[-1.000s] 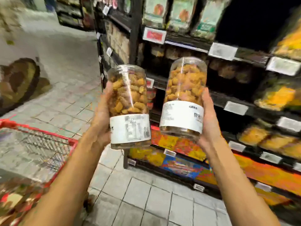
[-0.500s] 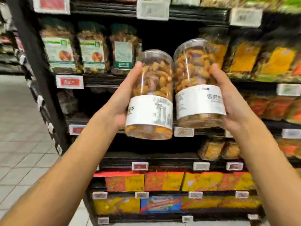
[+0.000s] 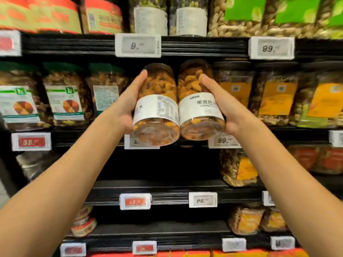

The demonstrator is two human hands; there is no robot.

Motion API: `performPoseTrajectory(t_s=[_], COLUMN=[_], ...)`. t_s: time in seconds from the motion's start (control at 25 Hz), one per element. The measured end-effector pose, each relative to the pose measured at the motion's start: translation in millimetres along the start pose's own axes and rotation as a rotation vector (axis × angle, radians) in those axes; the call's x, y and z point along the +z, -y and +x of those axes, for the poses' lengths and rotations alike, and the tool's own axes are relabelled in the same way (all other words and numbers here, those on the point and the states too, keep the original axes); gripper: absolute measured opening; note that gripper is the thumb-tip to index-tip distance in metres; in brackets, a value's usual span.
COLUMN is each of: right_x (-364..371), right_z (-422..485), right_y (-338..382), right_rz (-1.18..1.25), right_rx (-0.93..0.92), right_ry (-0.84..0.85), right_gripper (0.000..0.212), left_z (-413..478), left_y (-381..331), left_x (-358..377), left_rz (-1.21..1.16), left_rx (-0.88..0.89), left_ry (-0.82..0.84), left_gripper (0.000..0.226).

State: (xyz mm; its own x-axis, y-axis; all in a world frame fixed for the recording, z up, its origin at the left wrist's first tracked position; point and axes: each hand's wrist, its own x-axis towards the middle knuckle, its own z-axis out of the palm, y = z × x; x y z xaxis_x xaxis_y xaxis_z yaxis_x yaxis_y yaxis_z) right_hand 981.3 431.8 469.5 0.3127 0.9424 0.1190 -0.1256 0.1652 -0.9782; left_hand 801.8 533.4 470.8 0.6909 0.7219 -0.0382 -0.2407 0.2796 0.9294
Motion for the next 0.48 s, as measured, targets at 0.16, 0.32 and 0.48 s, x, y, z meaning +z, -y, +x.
performPoseTrajectory(t_s=[0.16,0.32,0.48], right_x=[6.7,9.1,10.3], right_z=[28.6,47.4,56.7], right_y=[-7.4,-25.5,-42.0], right_rz=[-0.262,-0.401,-0.542], right_rx=[-0.157,-0.339,-0.434], right_ry=[-0.194,-0.31,-0.382], right_gripper=[0.071,0.058,0.055], left_z=[24.2,45.2,56.3], left_y=[-1.5,-2.3,9.7], left_x=[1.8,-4.2,-7.0], left_rz=[0.012,0.082,0.394], left_rx=[0.204,0.418,0.537], left_ry=[-0.082,-0.234,-0.498], left_gripper=[0.055,0.055,0.059])
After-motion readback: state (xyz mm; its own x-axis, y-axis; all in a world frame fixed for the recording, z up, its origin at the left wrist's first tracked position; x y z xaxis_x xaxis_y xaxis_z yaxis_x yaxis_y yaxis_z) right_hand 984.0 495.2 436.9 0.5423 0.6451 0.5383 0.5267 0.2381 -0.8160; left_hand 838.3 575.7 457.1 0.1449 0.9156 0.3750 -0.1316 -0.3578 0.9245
